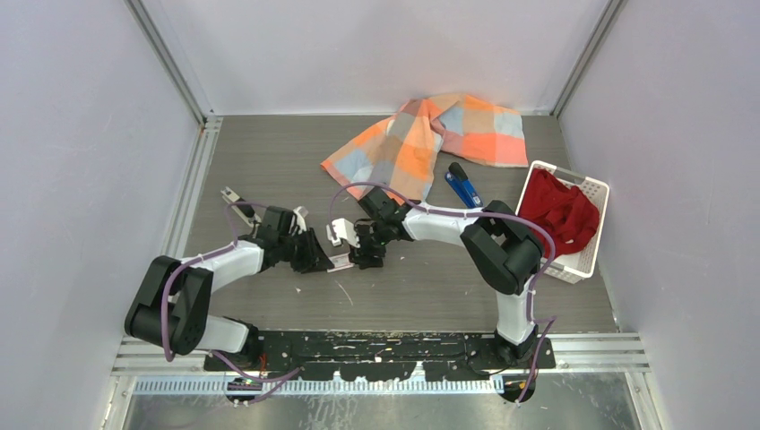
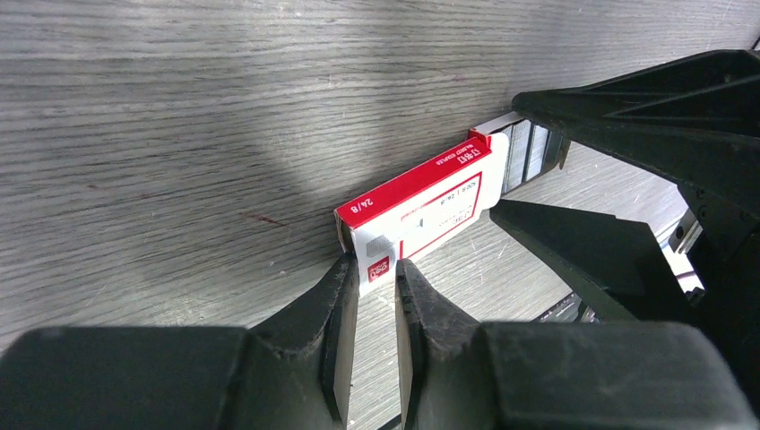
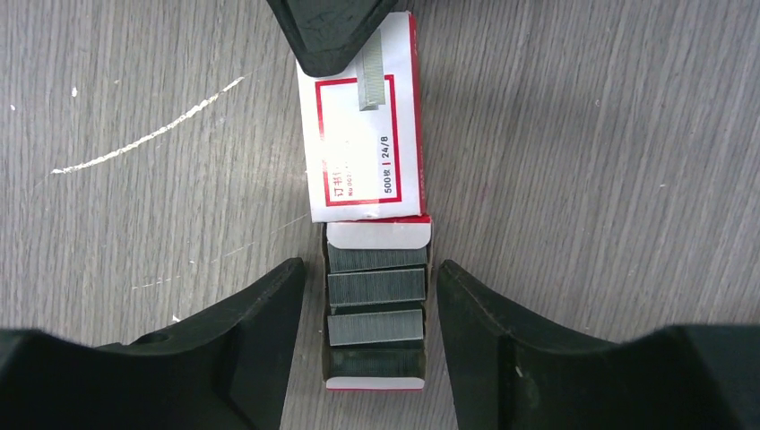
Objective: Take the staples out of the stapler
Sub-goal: Close the staple box at the center of the board.
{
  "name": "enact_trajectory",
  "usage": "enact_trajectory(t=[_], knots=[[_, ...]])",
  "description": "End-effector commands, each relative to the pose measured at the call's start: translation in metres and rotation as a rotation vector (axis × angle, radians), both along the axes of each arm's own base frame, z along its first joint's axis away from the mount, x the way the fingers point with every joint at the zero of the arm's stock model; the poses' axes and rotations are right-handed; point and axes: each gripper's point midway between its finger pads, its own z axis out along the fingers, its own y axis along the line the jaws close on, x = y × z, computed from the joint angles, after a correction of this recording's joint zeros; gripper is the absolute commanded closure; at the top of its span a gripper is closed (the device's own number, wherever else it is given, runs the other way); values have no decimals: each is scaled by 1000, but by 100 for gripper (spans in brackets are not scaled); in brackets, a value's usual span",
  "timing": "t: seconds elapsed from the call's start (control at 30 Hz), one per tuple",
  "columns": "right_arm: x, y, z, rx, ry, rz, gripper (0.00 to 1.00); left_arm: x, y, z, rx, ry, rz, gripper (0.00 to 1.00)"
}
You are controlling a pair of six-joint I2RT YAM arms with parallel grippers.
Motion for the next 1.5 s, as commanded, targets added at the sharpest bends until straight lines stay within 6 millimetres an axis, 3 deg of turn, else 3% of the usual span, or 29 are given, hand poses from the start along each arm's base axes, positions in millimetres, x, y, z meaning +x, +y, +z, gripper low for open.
enact_trajectory(t=[0.0,0.2,0.37,0.73,1.1,1.47], knots=[[-12,-10,-21,-77,47,10,39,11,-4,9,-14,-30,-12,77],[-12,-10,-25,-92,62,15,44,10,-4,7,-13,-26,-16,77],[-13,-11,-25,-90,50,27,56,11,-3,9,-10,-25,-9,77],[-10,-10,-23,-86,26,9,55,11,-4,9,-15,-18,-8,77],[-10,-6,-19,-65,28,4,63,7,-7,4,-24,28,-19,79],[5,-8,-9,-51,-24,-52,64,7,-2,4,8,28,-17,79]])
